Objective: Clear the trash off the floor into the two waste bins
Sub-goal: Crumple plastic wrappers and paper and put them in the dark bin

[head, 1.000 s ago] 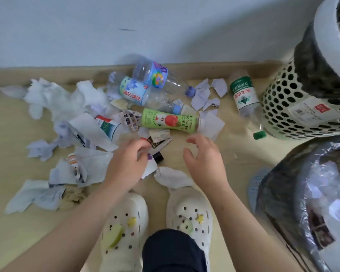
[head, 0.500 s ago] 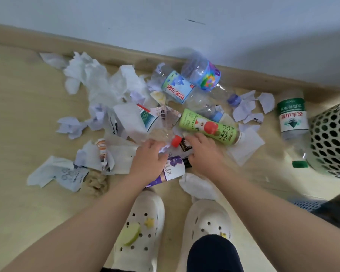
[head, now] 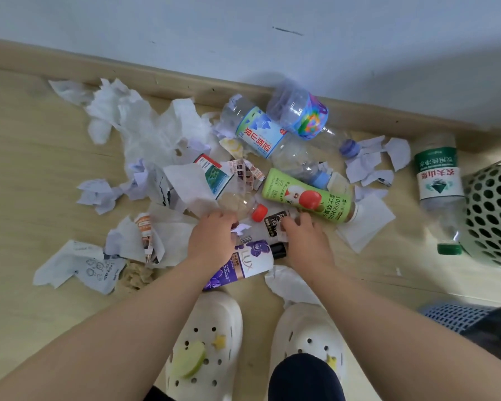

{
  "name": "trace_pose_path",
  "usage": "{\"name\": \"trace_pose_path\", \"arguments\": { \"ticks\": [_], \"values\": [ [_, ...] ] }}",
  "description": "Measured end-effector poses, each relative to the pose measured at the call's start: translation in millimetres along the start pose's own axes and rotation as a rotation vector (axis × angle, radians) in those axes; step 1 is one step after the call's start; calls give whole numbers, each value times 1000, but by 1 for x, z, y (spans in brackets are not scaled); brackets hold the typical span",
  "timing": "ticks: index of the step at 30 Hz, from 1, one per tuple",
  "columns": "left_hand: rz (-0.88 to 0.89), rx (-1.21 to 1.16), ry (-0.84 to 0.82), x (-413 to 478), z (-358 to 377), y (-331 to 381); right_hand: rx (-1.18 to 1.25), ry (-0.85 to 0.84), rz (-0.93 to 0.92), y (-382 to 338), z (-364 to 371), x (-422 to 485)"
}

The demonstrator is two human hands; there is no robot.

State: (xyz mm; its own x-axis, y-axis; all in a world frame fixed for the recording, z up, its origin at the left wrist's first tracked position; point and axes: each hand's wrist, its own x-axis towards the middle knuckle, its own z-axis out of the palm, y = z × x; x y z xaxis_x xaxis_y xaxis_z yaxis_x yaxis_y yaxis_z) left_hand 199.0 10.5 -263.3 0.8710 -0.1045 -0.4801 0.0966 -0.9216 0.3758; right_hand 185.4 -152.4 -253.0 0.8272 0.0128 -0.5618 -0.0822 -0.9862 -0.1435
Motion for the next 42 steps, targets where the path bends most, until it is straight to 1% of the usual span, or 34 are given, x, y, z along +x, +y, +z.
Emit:
{"name": "trace_pose_path", "arguments": {
  "ticks": [2, 4, 6, 8, 11, 13, 15, 16, 18, 21, 24, 26, 31, 33, 37, 40, 42],
  "values": [
    [-34, -51, 23, -4, -1, 3, 39, 1, 4, 4, 3, -1],
    [-63, -101, 36, -8, -4, 5, 139, 19, 24, 6, 6, -3],
    [-64, -157, 28, -11, -8, 7, 344, 54, 77, 5, 6, -5],
    [-67, -262, 24, -11, -13, 11, 577, 74, 148, 3, 1, -9],
    [-76, -393, 23, -10, -21, 20, 942, 61, 272, 4, -11, -15],
    [-89, -493, 16, -8, -25, 30, 1188, 84, 358, 5, -20, -17],
    [-84, -539, 13, -7, -26, 42, 1357, 114, 401, 5, -27, -19],
    [-73, -543, 5, -7, -26, 47, 1397, 128, 395, 6, -29, -20],
    [-61, -573, -26, -6, -23, 57, 1415, 136, 354, 5, -32, -21],
    [-92, -650, -97, -8, -17, 68, 1456, 120, 283, 4, -32, -24],
    [-127, -676, -116, -13, -14, 77, 1484, 111, 256, 0, -28, -26],
    [-115, -692, -91, -16, -12, 80, 1481, 126, 260, -2, -25, -26],
    [-145, -706, -34, -19, -14, 81, 1617, 107, 258, 0, -29, -30],
    [-128, -683, -1, -18, -16, 80, 1642, 95, 241, 1, -31, -31],
    [-121, -690, 2, -22, -18, 80, 1668, 106, 236, 0, -32, -38],
    [-136, -709, 40, -32, -18, 79, 1642, 129, 259, 1, -29, -46],
    [-165, -714, 72, -38, -16, 74, 1521, 180, 325, 3, -21, -51]
  ]
}}
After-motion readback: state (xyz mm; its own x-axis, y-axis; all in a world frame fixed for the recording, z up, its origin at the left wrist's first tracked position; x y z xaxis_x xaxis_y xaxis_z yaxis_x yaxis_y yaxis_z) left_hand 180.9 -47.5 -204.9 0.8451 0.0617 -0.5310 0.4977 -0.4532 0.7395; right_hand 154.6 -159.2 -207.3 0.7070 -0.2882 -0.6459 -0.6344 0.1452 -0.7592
